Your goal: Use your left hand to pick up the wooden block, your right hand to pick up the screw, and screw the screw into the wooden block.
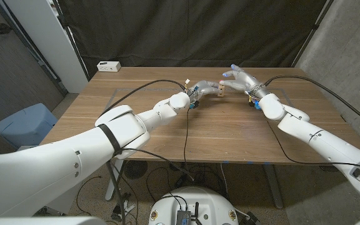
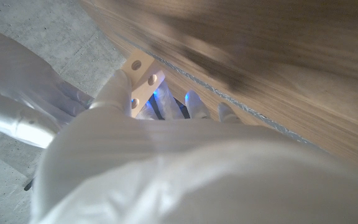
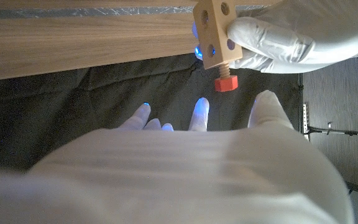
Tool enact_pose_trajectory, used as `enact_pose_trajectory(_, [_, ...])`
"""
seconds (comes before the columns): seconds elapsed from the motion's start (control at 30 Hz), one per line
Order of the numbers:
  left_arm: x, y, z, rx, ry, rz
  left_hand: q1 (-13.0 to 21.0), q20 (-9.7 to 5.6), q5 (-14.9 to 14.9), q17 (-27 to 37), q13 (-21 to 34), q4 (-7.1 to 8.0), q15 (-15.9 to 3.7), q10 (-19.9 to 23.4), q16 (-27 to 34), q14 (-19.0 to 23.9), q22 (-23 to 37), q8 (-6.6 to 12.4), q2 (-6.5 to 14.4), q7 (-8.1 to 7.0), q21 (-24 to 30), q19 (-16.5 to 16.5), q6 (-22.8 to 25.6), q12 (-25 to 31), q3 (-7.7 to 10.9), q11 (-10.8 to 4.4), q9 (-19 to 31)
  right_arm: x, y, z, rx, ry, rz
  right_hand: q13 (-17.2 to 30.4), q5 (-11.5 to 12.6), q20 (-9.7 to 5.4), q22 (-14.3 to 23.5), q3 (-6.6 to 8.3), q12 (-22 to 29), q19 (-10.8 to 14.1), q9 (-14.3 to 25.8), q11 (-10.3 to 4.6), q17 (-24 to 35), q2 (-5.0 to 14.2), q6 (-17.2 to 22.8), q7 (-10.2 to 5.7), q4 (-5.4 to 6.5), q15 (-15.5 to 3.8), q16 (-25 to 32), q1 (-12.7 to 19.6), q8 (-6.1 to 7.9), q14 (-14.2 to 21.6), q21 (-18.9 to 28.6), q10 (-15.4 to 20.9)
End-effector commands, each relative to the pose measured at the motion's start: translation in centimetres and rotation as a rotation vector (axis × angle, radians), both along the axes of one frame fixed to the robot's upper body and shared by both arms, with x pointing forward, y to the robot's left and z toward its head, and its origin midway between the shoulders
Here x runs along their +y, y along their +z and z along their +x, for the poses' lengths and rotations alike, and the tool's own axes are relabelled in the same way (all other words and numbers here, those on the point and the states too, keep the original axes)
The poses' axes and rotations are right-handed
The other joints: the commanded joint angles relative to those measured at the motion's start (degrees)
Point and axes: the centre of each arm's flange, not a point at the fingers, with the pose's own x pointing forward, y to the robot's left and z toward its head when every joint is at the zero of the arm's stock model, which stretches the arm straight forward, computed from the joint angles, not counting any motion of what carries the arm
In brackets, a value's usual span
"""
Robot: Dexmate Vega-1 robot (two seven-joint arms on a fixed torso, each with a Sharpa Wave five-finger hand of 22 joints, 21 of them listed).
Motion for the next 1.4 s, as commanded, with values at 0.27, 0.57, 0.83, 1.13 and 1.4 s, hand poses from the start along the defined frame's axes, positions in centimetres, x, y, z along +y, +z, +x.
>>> enact_pose_trajectory(0.27, [0.1, 0.5, -0.3, -0.058, -0.002, 0.038, 0.5, -0.1, 0.4, 0.0, 0.3, 0.0, -2.81, 0.1, 0.1, 0.2, 0.2, 0.31, 0.1, -0.05, 0.1, -0.1, 0.7, 0.4, 0.38, 0.14, 0.2, 0.2, 3.1, -1.2, 0.123, -0.053, -0.171, 0.1, 0.2, 0.16, 0.0, 0.52, 0.1, -0.6, 0.2, 0.16, -0.1, 0.73, -0.2, 0.1, -0.82, 0.22, 0.1, 0.9, -0.35, -0.9, 0.1, -1.2])
enact_pose_trajectory(0.57, [0.1, 0.4, -0.5, -0.079, -0.013, 0.05, 0.5, -0.09, 0.4, 0.0, 0.3, 0.04, -2.83, 0.1, 0.1, 0.3, 0.2, 0.35, 0.1, -0.05, 0.2, 0.0, 0.9, 0.4, 0.34, 0.14, 0.2, 0.6, 4.8, -1.8, 0.16, -0.07, -0.24, 0.1, 0.4, 0.32, 0.0, 1.1, 0.3, -0.4, 0.3, 0.17, -0.2, 0.9, 0.4, -0.04, -1.54, 0.42, 0.2, 2.1, -0.28, -1.0, 0.3, -1.3])
enact_pose_trajectory(0.83, [0.0, 0.4, -0.6, -0.08, -0.016, 0.05, 0.5, -0.04, 0.4, 0.0, 0.3, 0.05, -2.74, 0.1, 0.1, 0.3, 0.2, 0.32, 0.2, -0.05, 0.1, -0.1, 0.8, 0.4, 0.38, 0.13, 0.1, 1.2, 5.7, -2.3, 0.208, -0.085, -0.306, 0.1, 0.7, 0.54, 0.0, 1.64, 0.5, -0.4, 0.3, 0.06, -0.3, 1.02, 0.8, -0.08, -2.13, 0.69, 0.3, 3.1, -0.25, -1.1, 0.4, -1.2])
enact_pose_trajectory(1.13, [-0.1, 0.4, -0.6, -0.082, -0.02, 0.053, 0.5, 0.04, 0.4, 0.0, 0.3, 0.05, -2.67, 0.1, 0.1, 0.3, 0.2, 0.29, 0.1, -0.04, 0.2, 0.0, 0.7, 0.4, 0.36, 0.13, 0.1, 1.7, 6.4, -2.8, 0.212, -0.126, -0.352, 0.1, 0.9, 0.92, 0.0, 2.24, 0.9, 0.0, 0.3, 0.05, -0.4, 0.82, 2.3, -0.48, -2.83, 1.26, 0.5, 4.4, 0.16, -1.0, 0.6, -0.5])
enact_pose_trajectory(1.4, [0.0, 0.3, -0.6, -0.082, -0.024, 0.052, 0.5, 0.07, 0.4, 0.0, 0.3, 0.06, -2.73, 0.1, 0.1, 0.2, 0.2, 0.31, 0.2, -0.04, 0.2, 0.0, 0.8, 0.4, 0.39, 0.14, 0.1, 2.2, 7.3, -3.3, 0.216, -0.155, -0.385, 0.1, 1.0, 0.77, 0.1, 2.81, 1.1, 0.6, 0.4, 0.17, -0.5, 0.62, 4.3, -0.86, -3.29, 1.32, 0.7, 5.7, 0.87, -0.6, 0.9, -0.2])
